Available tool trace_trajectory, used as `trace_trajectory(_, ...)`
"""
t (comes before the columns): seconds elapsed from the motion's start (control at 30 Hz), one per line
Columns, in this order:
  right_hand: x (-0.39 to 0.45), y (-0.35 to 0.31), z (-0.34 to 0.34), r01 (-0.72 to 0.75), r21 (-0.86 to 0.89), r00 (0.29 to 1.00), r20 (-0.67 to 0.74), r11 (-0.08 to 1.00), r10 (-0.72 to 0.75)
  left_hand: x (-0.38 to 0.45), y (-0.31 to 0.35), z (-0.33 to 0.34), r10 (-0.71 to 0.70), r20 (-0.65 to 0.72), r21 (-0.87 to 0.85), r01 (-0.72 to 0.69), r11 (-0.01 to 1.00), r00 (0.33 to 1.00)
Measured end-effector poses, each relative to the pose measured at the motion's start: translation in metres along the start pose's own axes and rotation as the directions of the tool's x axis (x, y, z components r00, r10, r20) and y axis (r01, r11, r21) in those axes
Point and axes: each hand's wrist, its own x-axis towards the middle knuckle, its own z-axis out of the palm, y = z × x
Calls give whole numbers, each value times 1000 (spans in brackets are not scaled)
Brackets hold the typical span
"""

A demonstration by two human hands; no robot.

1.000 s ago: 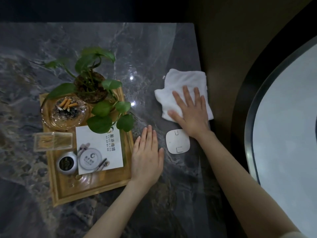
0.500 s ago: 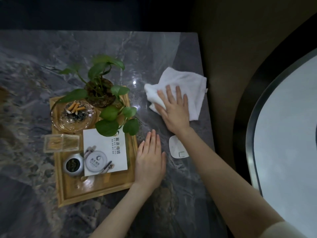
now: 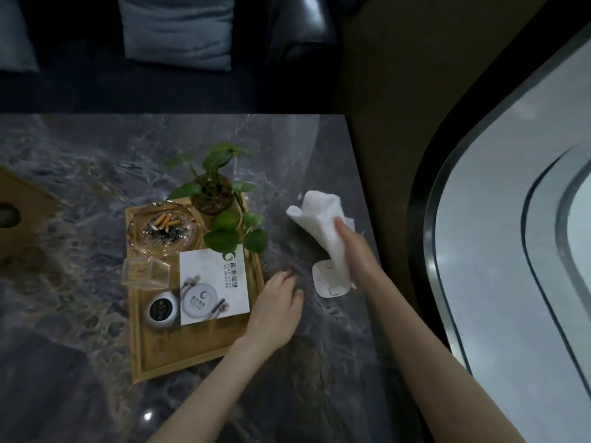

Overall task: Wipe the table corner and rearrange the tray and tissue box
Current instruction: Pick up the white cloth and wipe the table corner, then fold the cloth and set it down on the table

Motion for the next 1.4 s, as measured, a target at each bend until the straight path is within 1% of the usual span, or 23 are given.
trace_trajectory(0.07, -15, -6, -9, -93, 273, 996, 14, 958, 92, -6, 7, -12, -23, -5, -120, 22, 992, 1000)
trace_trajectory(0.13, -35, -17, -15, -101, 498, 994, 88, 861, 66, -13, 15, -27, -38, 1, -246, 37, 969, 999)
trace_trajectory(0.17, -45, -21, -18, -101, 564, 991, 125, 819, 36, -16, 19, -34, -39, 17, -326, 42, 944, 999)
trace_trajectory(0.23, -71, -31, -18, -110, 643, 973, 225, 758, -49, -25, 25, -48, -7, 63, -507, 38, 861, 998)
trace_trajectory(0.3, -92, -38, -14, -99, 699, 951, 277, 708, -139, -33, 27, -60, 19, 80, -637, 37, 770, 997)
trace_trajectory(0.33, -101, -40, -10, -100, 713, 943, 290, 694, -162, -37, 27, -66, 6, 78, -676, 48, 735, 997)
trace_trajectory(0.4, -119, -44, 3, -119, 729, 931, 318, 675, -179, -42, 21, -77, -62, 88, -750, 107, 652, 994)
trace_trajectory(0.43, -128, -45, 10, -128, 729, 921, 339, 673, -192, -46, 18, -83, -86, 116, -805, 145, 575, 989)
trace_trajectory(0.47, -135, -47, 20, -135, 719, 910, 362, 682, -201, -49, 12, -87, -83, 154, -869, 175, 464, 985)
trace_trajectory(0.53, -146, -46, 41, -163, 676, 903, 396, 718, -168, -63, -1, -93, -41, 217, -960, 221, 172, 975)
trace_trajectory(0.57, -149, -43, 52, -187, 647, 897, 420, 739, -141, -73, -9, -95, -39, 245, -968, 247, 39, 969)
trace_trajectory(0.6, -153, -40, 64, -202, 615, 890, 440, 762, -118, -82, -18, -97, -35, 262, -964, 260, -58, 964)
trace_trajectory(0.63, -155, -36, 76, -202, 578, 884, 456, 791, -107, -92, -29, -98, -28, 261, -960, 256, -116, 965)
trace_trajectory(0.67, -156, -31, 87, -192, 537, 878, 467, 821, -101, -102, -38, -100, -12, 245, -959, 241, -150, 969)
trace_trajectory(0.73, -155, -21, 106, -175, 436, 871, 486, 883, -67, -118, -58, -111, -29, 192, -970, 185, -158, 981)
trace_trajectory(0.8, -157, -14, 128, -217, 340, 855, 519, 915, 11, -132, -78, -128, -101, 148, -980, 133, -145, 984)
trace_trajectory(0.97, -151, 1, 186, -351, 282, 825, 544, 893, 152, -158, -123, -167, -167, 88, -986, 63, -152, 982)
trace_trajectory(1.07, -143, 10, 221, -370, 180, 808, 547, 912, 220, -169, -146, -188, -216, 37, -985, -1, -174, 976)
trace_trajectory(1.17, -134, 18, 254, -280, 51, 824, 524, 959, 213, -174, -176, -203, -280, 5, -986, -42, -161, 960)
trace_trajectory(1.23, -130, 21, 274, -180, -64, 847, 497, 982, 188, -176, -192, -211, -303, -6, -988, -52, -144, 953)
trace_trajectory(1.3, -121, 27, 291, -67, -185, 893, 427, 981, 141, -174, -210, -218, -325, -1, -991, -45, -130, 946)
trace_trajectory(1.33, -117, 30, 299, -17, -241, 910, 398, 970, 115, -172, -219, -220, -345, 1, -989, -50, -138, 939)
trace_trajectory(1.4, -108, 38, 313, 57, -304, 924, 377, 951, 65, -165, -238, -223, -381, 5, -989, -52, -140, 924)
